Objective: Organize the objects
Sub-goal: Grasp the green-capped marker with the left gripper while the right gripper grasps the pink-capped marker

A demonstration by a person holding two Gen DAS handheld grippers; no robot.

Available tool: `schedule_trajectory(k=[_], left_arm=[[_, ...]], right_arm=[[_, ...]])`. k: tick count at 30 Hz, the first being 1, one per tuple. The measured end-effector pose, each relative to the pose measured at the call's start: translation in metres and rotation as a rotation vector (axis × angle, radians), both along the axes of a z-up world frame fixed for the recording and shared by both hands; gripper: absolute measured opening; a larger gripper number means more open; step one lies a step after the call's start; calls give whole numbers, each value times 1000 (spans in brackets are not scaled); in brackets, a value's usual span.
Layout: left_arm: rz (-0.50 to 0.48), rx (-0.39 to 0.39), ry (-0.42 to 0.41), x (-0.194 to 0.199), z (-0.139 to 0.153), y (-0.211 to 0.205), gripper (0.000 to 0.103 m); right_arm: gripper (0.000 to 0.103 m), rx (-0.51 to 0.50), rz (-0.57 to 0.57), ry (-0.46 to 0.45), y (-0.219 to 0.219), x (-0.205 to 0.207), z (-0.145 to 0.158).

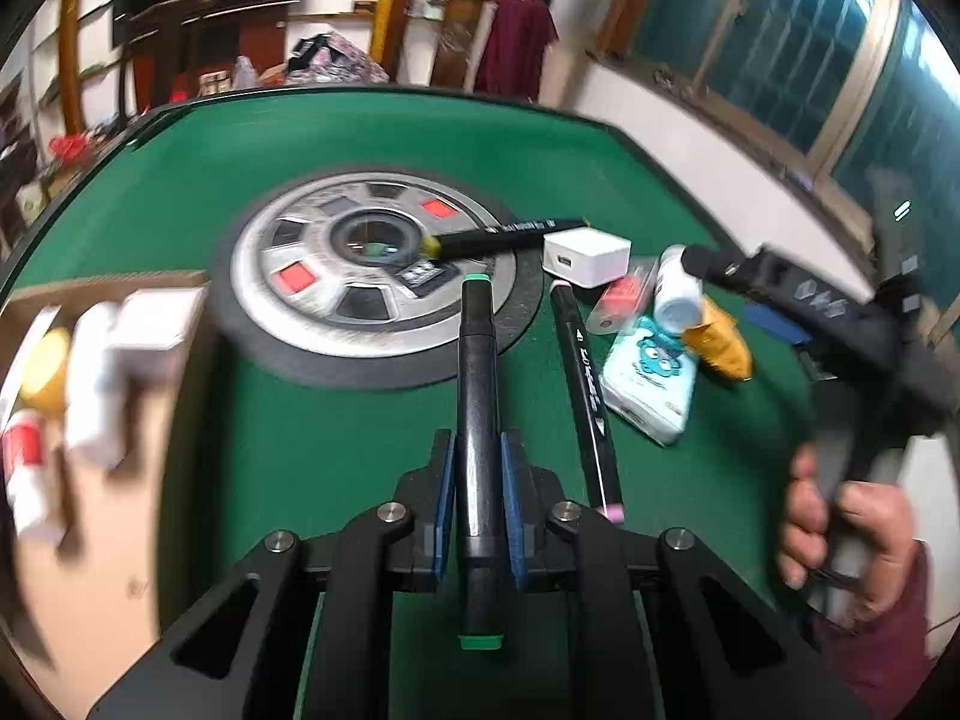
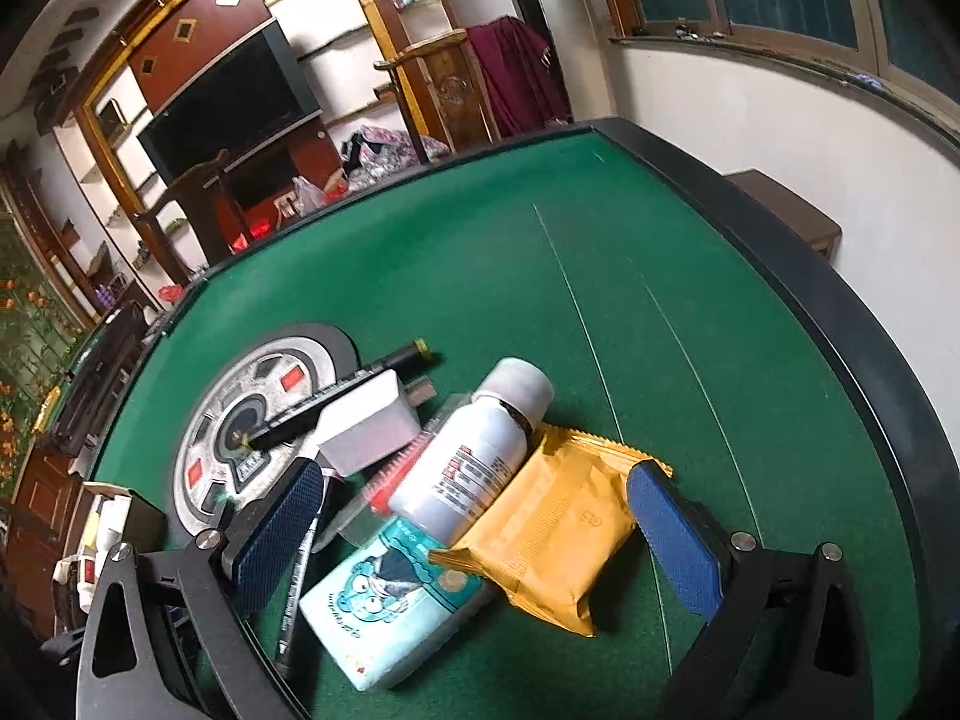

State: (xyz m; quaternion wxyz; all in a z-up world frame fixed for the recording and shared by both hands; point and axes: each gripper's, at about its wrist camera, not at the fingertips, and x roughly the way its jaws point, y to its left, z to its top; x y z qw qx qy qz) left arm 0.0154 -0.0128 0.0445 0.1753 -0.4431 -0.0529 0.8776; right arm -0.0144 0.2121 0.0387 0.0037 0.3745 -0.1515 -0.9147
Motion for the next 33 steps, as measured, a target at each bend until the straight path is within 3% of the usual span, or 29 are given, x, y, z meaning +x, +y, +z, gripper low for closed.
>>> schedule_trajectory(k=[6, 10, 13, 15, 17, 21, 27, 29, 31, 33], left_arm=[[53, 110, 11, 39, 19, -49, 14], [67, 124, 46, 57, 28, -74, 14], [74, 166, 34, 63, 23, -90, 14], [81, 192, 31, 67, 20, -99, 14], [82, 201, 34, 70, 17, -105, 14], [84, 194, 33, 72, 9, -112, 14], [6, 193, 8, 72, -1, -96, 14], [-26, 178, 10, 74, -2, -86, 17], [-57, 154, 6, 76, -4, -74, 20], [-86, 124, 4, 79, -8, -61, 24]], right_arm=[[103, 29, 46, 6, -21, 6, 3], [103, -138, 210, 27, -47, 24, 20], [103, -276, 352, -54, -75, 20, 14], [101, -295, 370, -101, -89, 11, 8], [96, -225, 343, -136, -100, -1, 2], [75, -69, 283, -223, -111, -20, -14], [58, 132, 218, -283, -118, -26, -29], [53, 199, 210, -263, -123, -22, -30], [43, 271, 206, -255, -130, -17, -29], [26, 275, 227, -243, -133, -11, -28]])
